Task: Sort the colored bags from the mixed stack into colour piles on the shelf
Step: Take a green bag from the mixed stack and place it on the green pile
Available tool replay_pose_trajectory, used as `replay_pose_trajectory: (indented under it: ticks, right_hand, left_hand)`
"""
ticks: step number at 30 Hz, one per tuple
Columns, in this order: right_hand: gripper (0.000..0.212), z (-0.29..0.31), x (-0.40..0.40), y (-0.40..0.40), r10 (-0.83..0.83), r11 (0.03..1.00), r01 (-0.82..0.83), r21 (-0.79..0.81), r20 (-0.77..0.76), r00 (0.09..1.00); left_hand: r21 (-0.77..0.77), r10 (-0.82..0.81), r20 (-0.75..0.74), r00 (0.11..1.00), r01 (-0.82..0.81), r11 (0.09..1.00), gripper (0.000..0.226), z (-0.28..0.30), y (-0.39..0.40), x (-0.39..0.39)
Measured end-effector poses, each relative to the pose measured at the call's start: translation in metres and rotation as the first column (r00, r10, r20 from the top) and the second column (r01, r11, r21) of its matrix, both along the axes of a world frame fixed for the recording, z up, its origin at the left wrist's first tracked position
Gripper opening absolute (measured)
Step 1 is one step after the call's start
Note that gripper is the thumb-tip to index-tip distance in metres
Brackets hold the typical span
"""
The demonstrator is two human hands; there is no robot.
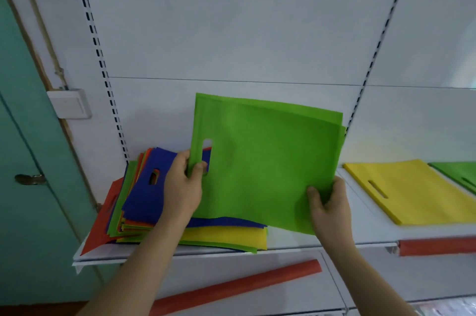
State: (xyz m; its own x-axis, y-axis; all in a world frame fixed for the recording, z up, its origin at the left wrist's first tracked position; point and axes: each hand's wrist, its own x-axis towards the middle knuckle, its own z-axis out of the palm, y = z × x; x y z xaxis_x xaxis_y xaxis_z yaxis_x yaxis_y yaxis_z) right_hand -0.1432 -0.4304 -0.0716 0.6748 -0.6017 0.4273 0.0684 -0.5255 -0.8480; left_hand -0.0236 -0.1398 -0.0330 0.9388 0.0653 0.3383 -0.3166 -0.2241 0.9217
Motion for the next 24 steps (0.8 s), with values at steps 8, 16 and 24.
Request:
replay_pose_trajectory:
  ticks: [8,16,24]
  right_hand:
    - [0.041,-0.003,-0.046,-0.012,-0.175,0.983,0.174,-0.066,-0.013,0.984]
    - [0.034,-0.001,-0.129,-0.071,-0.412,0.908,0.415,-0.050,0.067,0.909]
    - [0.030,0.003,-0.242,-0.167,-0.433,0.848,0.434,-0.304,0.072,0.898]
  left_hand:
    - [0.094,0.004,0.097,0.995,-0.013,0.996,0.019,-0.015,-0.032,-0.012]
    - [0.024,-0.054,0.113,0.992,0.052,0.998,0.036,-0.016,-0.115,-0.064]
    - [0.122,-0.162,0.193,0.968,0.140,0.983,0.020,-0.007,-0.242,-0.142]
